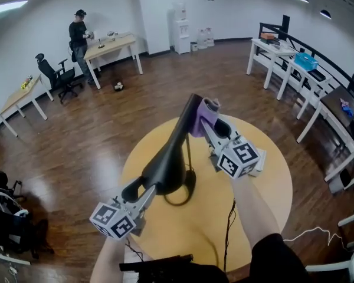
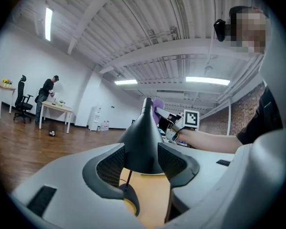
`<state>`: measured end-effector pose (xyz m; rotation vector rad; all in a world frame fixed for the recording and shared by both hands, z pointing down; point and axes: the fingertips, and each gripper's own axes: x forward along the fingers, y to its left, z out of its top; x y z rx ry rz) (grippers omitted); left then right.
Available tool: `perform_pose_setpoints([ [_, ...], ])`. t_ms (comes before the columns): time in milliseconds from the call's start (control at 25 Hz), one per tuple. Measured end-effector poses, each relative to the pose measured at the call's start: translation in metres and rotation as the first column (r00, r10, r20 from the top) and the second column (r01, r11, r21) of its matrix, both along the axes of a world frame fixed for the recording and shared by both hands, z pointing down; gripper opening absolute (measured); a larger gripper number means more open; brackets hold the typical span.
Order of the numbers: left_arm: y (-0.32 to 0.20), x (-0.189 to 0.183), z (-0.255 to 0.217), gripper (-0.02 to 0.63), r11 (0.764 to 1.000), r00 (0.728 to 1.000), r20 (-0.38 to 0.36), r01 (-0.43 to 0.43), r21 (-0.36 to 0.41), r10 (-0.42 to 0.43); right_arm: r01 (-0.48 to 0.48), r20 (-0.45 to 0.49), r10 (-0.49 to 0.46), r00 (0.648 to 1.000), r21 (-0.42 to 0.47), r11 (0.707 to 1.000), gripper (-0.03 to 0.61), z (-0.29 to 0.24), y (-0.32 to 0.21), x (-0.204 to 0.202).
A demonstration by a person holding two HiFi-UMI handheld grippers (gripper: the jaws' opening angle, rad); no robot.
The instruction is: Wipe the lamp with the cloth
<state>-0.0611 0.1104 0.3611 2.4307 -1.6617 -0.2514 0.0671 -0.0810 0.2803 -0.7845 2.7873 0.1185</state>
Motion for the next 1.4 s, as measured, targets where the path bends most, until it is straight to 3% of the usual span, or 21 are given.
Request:
perform_pose_setpoints([
  [200, 0.008, -0.014, -0.004, 0.201, 0.999, 0.995, -0.102, -0.018, 0.030, 0.021, 0.089, -0.111, -0.085, 0.990, 0.035, 0.995, 0.095, 0.027, 0.042, -0.029],
  [360, 0.007, -0.007, -0.001, 0.201, 0.998, 0.992, -0.114, -0.042, 0.044, 0.047, 0.154, -0.186, -0.142, 0.972, 0.052, 0.987, 0.095, 0.044, 0.059, -0.029],
  [560, 0.008, -0.004, -0.005, 0.201, 0.996, 0.991, -0.110, -0.071, 0.050, 0.076, 0.210, -0.197, -0.205, 0.959, 0.000, 0.978, 0.095, 0.058, 0.073, -0.030],
  [840, 0.013, -0.007, -0.009, 0.201, 0.992, 0.988, -0.107, -0.104, 0.073, 0.111, 0.161, -0.272, -0.175, 0.946, -0.074, 0.984, 0.094, 0.091, 0.098, -0.034],
  [1080, 0.001, -0.003, -0.018, 0.189, 0.987, 0.973, -0.194, -0.097, 0.128, 0.121, 0.091, -0.361, -0.113, 0.926, -0.078, 0.993, 0.095, 0.110, 0.118, -0.012],
  [1240, -0.004, -0.001, -0.004, 0.189, 0.990, 0.976, -0.201, -0.062, 0.128, 0.087, 0.107, -0.416, -0.131, 0.900, -0.080, 0.991, 0.095, 0.132, 0.128, -0.006],
  [1400, -0.003, 0.001, 0.002, 0.189, 0.995, 0.990, -0.144, 0.016, 0.097, -0.002, 0.233, -0.497, -0.200, 0.845, 0.005, 0.972, 0.095, 0.143, 0.140, -0.003],
])
